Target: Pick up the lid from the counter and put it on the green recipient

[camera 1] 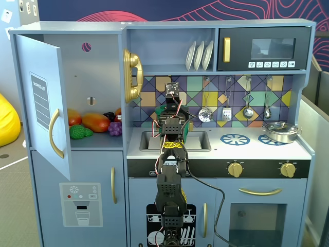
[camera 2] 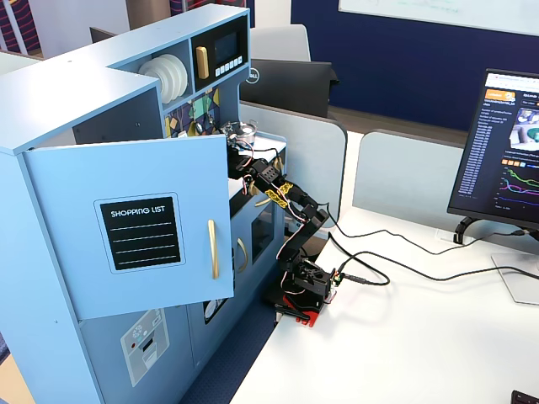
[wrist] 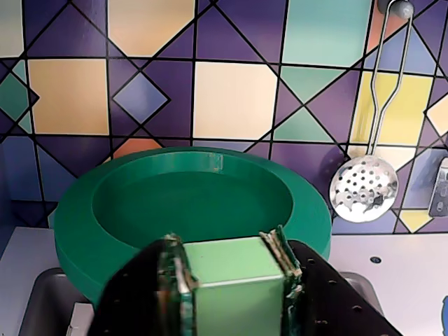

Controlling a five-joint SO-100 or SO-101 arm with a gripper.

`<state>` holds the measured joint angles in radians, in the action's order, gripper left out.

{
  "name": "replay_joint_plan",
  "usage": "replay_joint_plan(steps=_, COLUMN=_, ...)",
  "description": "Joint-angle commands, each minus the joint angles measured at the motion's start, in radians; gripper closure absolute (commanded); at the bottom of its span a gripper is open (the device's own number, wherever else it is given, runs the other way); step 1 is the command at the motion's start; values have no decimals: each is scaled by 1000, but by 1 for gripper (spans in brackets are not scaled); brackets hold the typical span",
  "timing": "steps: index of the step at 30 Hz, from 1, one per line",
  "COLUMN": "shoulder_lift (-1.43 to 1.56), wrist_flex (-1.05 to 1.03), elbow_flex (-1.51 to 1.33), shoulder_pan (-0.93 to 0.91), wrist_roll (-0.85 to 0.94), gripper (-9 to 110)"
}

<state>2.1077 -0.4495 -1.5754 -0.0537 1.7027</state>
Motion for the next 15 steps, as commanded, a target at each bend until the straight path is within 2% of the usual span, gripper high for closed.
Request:
replay_joint_plan(steps=1, shoulder_lift=35, wrist_flex=15, elbow_flex=38, shoulder_pan=-17, wrist_roll=-5, gripper=80)
replay_joint_plan(steps=8, shoulder_lift=37, wrist_flex=28, elbow_flex=35, shoulder_pan=-38, wrist_roll=0, gripper=65)
replay_joint_plan(steps=15, shoulder_lift=29, wrist_flex=97, elbow_flex=72, shoulder_pan=-34, wrist_roll=-28, gripper=63)
